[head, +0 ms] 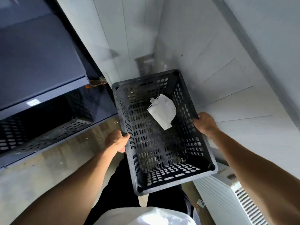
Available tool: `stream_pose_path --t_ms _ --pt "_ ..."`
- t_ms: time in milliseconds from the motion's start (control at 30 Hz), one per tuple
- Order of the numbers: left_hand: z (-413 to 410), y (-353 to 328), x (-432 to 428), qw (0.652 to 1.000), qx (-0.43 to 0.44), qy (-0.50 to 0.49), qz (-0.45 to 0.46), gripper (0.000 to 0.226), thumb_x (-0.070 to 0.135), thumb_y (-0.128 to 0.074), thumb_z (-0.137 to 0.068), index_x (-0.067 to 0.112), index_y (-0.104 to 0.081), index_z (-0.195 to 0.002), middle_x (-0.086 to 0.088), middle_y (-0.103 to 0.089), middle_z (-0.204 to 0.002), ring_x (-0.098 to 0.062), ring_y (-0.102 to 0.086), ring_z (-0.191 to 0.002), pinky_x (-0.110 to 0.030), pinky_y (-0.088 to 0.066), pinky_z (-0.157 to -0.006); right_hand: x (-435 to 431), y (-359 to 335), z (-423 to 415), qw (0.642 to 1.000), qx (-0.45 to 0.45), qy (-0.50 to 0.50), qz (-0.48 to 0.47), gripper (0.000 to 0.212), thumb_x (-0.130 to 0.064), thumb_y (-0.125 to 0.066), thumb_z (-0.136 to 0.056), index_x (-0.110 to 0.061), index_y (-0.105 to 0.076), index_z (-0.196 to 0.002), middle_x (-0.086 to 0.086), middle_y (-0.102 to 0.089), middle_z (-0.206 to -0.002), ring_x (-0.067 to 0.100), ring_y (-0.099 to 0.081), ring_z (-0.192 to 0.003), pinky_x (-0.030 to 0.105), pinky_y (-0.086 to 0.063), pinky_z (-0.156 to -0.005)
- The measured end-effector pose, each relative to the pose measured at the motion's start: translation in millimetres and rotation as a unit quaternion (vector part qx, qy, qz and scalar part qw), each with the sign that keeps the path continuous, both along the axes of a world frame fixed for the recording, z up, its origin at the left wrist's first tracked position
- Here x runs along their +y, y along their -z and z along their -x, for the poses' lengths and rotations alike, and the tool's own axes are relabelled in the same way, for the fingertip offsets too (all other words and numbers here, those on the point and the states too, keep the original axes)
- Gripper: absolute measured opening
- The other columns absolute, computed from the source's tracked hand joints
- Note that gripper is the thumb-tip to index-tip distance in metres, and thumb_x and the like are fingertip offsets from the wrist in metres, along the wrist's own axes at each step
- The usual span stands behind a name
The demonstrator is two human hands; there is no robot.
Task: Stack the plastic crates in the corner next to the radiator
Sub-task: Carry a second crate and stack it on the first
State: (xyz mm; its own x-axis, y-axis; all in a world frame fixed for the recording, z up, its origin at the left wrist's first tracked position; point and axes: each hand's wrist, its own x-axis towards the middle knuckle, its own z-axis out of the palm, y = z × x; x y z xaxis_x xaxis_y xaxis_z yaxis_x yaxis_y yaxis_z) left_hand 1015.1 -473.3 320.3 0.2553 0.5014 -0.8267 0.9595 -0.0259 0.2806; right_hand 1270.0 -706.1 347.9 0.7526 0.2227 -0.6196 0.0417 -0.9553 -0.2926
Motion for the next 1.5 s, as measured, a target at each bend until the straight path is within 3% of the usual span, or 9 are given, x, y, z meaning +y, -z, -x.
stream_pose_path --t_ms 133,467,700,900,1133,1233,1333,1400,1500 --pt "3 27 -14 1.000 -0.008 -0.027 0.005 0.046 0.047 -0.070 -0.084 0.006 -0.066 -0.103 -0.014 -0.073 -0.081 -0.027 -0.074 -0.067 -0.044 -0.062 -0.067 -4 12 -24 0.999 -0.015 -0.043 0.012 0.024 -0.025 -0.054 -0.092 -0.004 -0.066 -0.090 0.015 -0.067 -0.085 0.031 -0.062 -0.076 0.032 -0.047 -0.067" --pt "-13 48 -70 0.990 -0.022 -0.137 -0.011 0.030 0.038 -0.069 -0.088 0.008 -0.069 -0.092 -0.014 -0.074 -0.083 -0.026 -0.074 -0.072 -0.045 -0.062 -0.074 -9 53 -69 0.988 0.006 -0.157 0.014 0.014 -0.016 -0.058 -0.082 -0.004 -0.063 -0.084 0.015 -0.063 -0.078 0.031 -0.059 -0.068 0.025 -0.034 -0.048" --pt "-33 65 -85 0.987 -0.024 -0.158 -0.023 0.022 0.032 -0.070 -0.089 0.013 -0.070 -0.100 -0.012 -0.074 -0.091 -0.026 -0.074 -0.079 -0.041 -0.061 -0.079 -7 79 -86 0.990 0.014 -0.139 0.035 0.019 -0.019 -0.058 -0.083 -0.003 -0.066 -0.090 0.017 -0.068 -0.084 0.035 -0.064 -0.078 0.033 -0.049 -0.067" --pt "-40 86 -81 0.984 -0.021 -0.178 -0.018 0.021 0.025 -0.071 -0.089 0.009 -0.068 -0.102 -0.013 -0.071 -0.099 -0.029 -0.072 -0.083 -0.044 -0.061 -0.077 -2 94 -92 0.991 0.040 -0.119 0.047 0.019 -0.024 -0.057 -0.089 -0.006 -0.066 -0.088 0.015 -0.066 -0.083 0.035 -0.065 -0.082 0.030 -0.044 -0.064" --pt "-45 106 -91 0.983 -0.007 -0.186 -0.011 0.012 0.020 -0.069 -0.091 0.008 -0.067 -0.095 -0.013 -0.071 -0.100 -0.027 -0.073 -0.083 -0.043 -0.061 -0.079 1 114 -89 0.989 0.022 -0.125 0.075 0.019 -0.028 -0.056 -0.090 -0.011 -0.065 -0.091 0.004 -0.060 -0.072 0.026 -0.057 -0.067 0.028 -0.042 -0.063" --pt "-46 112 -98 0.983 -0.004 -0.185 -0.013 0.009 0.020 -0.069 -0.091 0.013 -0.065 -0.086 -0.013 -0.072 -0.100 -0.027 -0.073 -0.083 -0.043 -0.061 -0.079 -1 115 -87 0.986 0.032 -0.139 0.081 0.022 -0.024 -0.056 -0.089 -0.003 -0.065 -0.086 0.010 -0.064 -0.077 0.031 -0.063 -0.073 0.028 -0.043 -0.062" --pt "-48 112 -98 0.983 0.001 -0.184 -0.018 0.010 0.019 -0.069 -0.091 0.009 -0.066 -0.090 -0.015 -0.072 -0.099 -0.028 -0.073 -0.083 -0.043 -0.061 -0.078 -4 113 -83 0.982 0.017 -0.161 0.098 0.022 -0.022 -0.055 -0.088 -0.003 -0.063 -0.080 0.011 -0.064 -0.076 0.025 -0.058 -0.063 0.026 -0.040 -0.056" --pt "-49 112 -98 0.984 0.005 -0.176 -0.019 0.011 0.017 -0.068 -0.092 0.007 -0.065 -0.091 -0.015 -0.071 -0.100 -0.029 -0.073 -0.084 -0.044 -0.061 -0.079 -3 112 -77 0.982 0.007 -0.160 0.098 0.023 -0.024 -0.053 -0.085 -0.003 -0.063 -0.089 0.016 -0.067 -0.089 0.030 -0.062 -0.074 0.027 -0.044 -0.062" --pt "-53 107 -101 0.988 0.016 -0.148 -0.025 0.015 0.016 -0.064 -0.094 0.003 -0.064 -0.102 -0.016 -0.070 -0.102 -0.029 -0.071 -0.088 -0.042 -0.060 -0.080 0 110 -64 0.978 -0.002 -0.174 0.112 0.047 -0.027 -0.051 -0.087 -0.002 -0.050 -0.126 0.022 -0.056 -0.125 0.040 -0.056 -0.112 0.041 -0.049 -0.091"
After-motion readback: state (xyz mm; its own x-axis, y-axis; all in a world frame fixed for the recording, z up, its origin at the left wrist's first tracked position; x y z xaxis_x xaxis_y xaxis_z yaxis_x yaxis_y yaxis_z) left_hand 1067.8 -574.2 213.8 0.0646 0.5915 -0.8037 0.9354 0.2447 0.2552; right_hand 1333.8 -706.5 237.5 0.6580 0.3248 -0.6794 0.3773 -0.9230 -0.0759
